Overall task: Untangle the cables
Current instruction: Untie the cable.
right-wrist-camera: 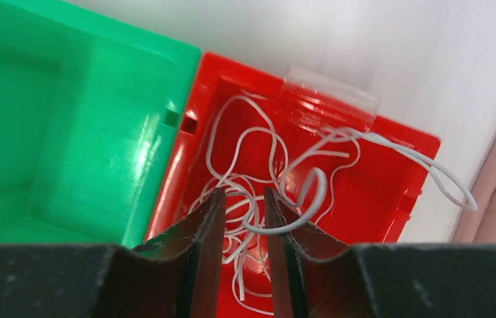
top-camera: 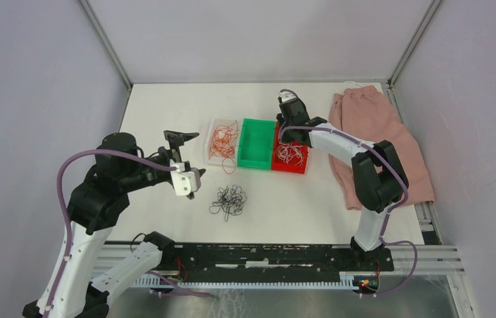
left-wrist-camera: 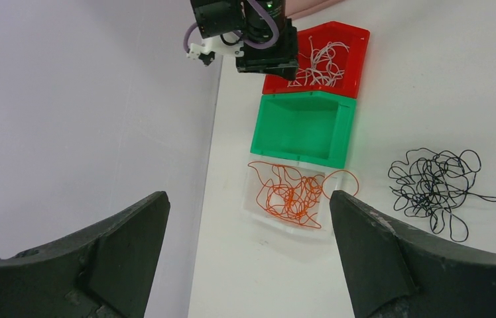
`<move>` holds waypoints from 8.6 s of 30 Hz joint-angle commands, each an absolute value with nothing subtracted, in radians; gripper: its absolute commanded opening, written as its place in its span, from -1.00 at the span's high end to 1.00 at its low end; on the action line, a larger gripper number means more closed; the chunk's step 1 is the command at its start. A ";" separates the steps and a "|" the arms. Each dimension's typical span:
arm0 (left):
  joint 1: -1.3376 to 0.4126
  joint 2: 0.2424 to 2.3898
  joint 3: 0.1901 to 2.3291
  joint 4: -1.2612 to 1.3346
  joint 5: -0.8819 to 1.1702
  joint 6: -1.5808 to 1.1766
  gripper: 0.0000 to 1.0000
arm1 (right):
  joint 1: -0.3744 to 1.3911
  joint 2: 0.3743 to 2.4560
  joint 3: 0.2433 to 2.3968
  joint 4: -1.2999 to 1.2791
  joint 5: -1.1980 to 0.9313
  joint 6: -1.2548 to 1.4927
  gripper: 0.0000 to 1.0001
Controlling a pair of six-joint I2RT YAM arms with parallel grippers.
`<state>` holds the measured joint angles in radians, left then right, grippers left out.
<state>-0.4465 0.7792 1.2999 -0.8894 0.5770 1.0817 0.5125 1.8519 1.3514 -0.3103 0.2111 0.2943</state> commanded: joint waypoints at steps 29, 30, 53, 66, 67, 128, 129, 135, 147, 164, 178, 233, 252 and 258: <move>-0.446 0.834 1.257 -0.878 0.532 0.840 -0.83 | 0.504 1.398 1.294 -0.670 0.051 0.446 -0.25; -0.445 0.833 1.254 -0.876 0.531 0.837 -0.83 | 0.504 1.383 1.295 -0.674 0.056 0.436 -0.26; -0.288 0.794 0.917 -0.899 0.582 0.895 -0.86 | 0.882 1.795 1.254 -0.215 -0.332 0.376 -0.07; -0.289 0.738 0.867 -0.876 0.647 0.884 -0.70 | 0.876 1.908 1.265 -0.122 -0.417 0.359 0.24; -0.288 0.735 0.865 -0.878 0.650 0.882 -0.70 | 0.872 1.912 1.265 -0.117 -0.420 0.358 0.27; -0.288 0.665 0.763 -0.474 0.696 0.551 0.79 | 0.907 1.543 1.259 -0.074 -0.741 0.421 1.00; -0.288 0.650 0.752 -0.444 0.682 0.532 0.84 | 0.907 1.543 1.257 -0.073 -0.743 0.425 1.00; -0.289 0.581 0.719 -0.337 0.658 0.443 0.90 | 0.906 1.542 1.253 -0.045 -0.758 0.457 1.00; -0.289 0.564 0.765 -0.668 0.853 0.673 -0.06 | 0.900 1.540 1.281 -0.035 -0.801 0.493 1.00; -0.290 0.551 0.759 -0.617 0.841 0.725 0.40 | 0.901 1.564 1.300 -0.051 -0.868 0.499 1.00; -0.290 0.542 0.819 -0.607 0.911 0.579 0.94 | 0.902 1.549 1.296 -0.046 -0.784 0.495 1.00; -0.288 0.661 1.212 -0.351 0.913 0.417 0.94 | 0.952 1.365 0.917 0.281 -0.395 0.509 -0.36; -0.289 0.670 1.234 -0.332 0.926 0.385 0.94 | 0.946 1.131 0.890 0.240 -0.491 0.340 -0.43; -0.289 0.673 1.241 -0.325 0.919 0.389 0.94 | 0.952 1.220 0.948 0.382 -0.577 0.423 -0.42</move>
